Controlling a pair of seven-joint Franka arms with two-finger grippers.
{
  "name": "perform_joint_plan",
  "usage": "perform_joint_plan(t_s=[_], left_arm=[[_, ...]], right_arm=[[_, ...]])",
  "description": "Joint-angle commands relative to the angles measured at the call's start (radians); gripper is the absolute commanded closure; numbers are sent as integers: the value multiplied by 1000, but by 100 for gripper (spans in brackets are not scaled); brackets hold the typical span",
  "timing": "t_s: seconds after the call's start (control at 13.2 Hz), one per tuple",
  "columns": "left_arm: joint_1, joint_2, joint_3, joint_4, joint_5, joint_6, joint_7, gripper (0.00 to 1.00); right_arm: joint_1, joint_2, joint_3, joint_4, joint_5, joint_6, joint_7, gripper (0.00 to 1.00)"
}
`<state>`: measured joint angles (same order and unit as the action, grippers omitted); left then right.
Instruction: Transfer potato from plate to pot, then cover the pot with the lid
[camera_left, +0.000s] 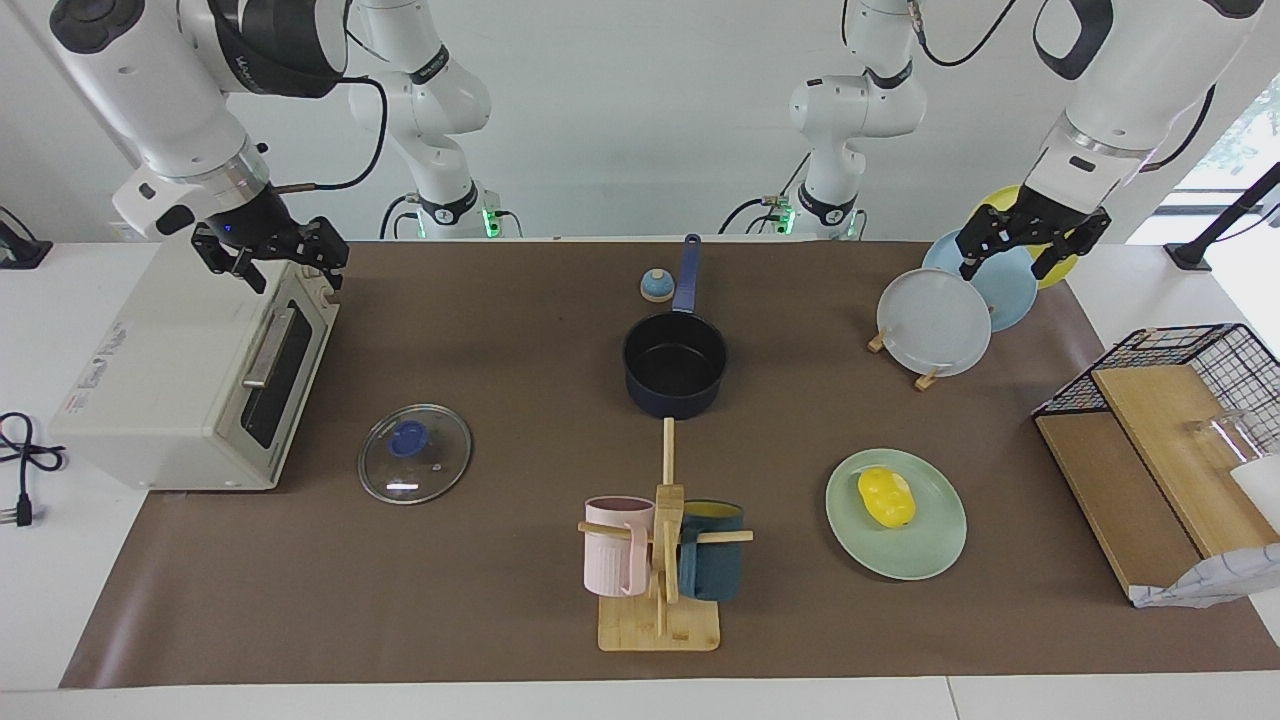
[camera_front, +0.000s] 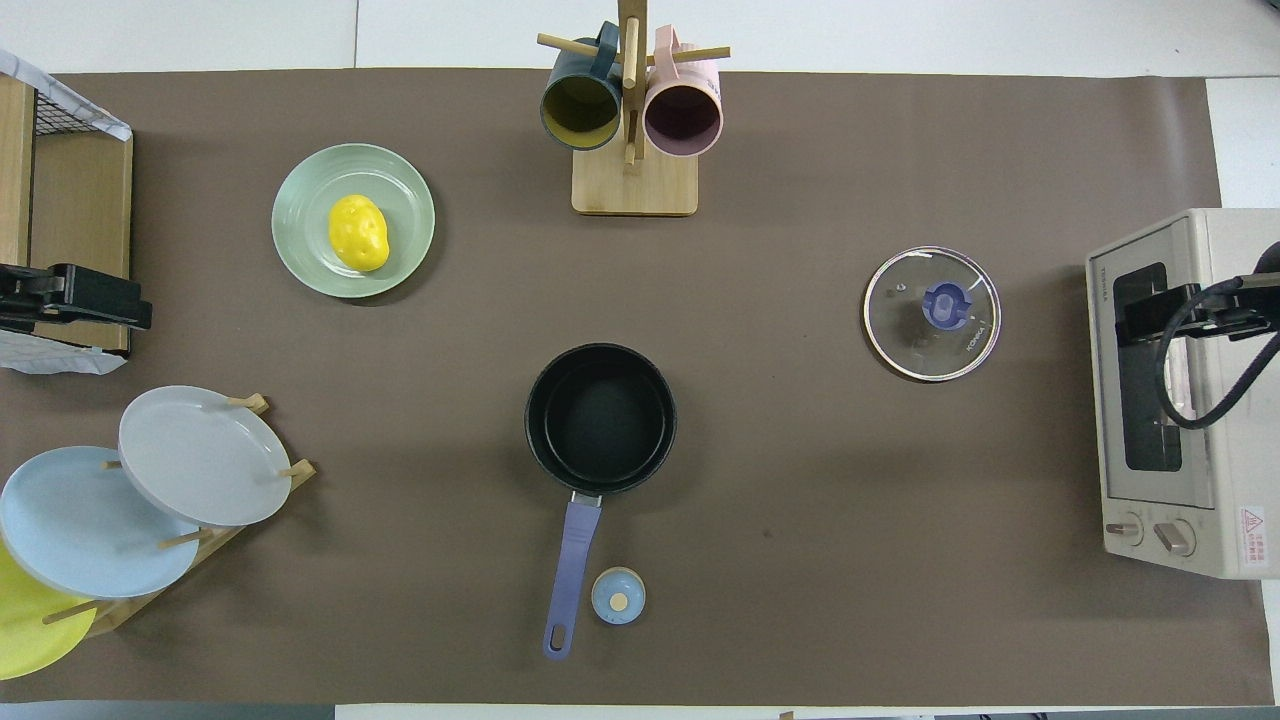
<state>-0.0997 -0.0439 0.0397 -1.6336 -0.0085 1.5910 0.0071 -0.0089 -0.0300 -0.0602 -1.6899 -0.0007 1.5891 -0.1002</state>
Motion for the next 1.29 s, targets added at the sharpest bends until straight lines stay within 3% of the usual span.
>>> perform_joint_plan(t_s=[0.0,0.38,0.68,0.83,1.06,1.21], left_arm=[[-3,-11,5,-12,-4,10,22,0],[-3,-14,5,-23,-7,21,22,0],[-15,-2,3,-36,-8,105,-10,0],[-14,94,5,32,-57,116,-13,0],[-14,365,3,240,-102,122,-27,0],[-29,468,3,274,-102,217,-36,0]], right_arm=[[-14,-8,13,-10,2,6,17,0],[-14,-8,13,-10,2,5,17,0],[-14,-8,13,-10,2,6,17,0],[-14,-8,11,-10,2,6,17,0],[-14,-8,11,-10,4,6,17,0],[-14,-8,11,-10,4,6,17,0]])
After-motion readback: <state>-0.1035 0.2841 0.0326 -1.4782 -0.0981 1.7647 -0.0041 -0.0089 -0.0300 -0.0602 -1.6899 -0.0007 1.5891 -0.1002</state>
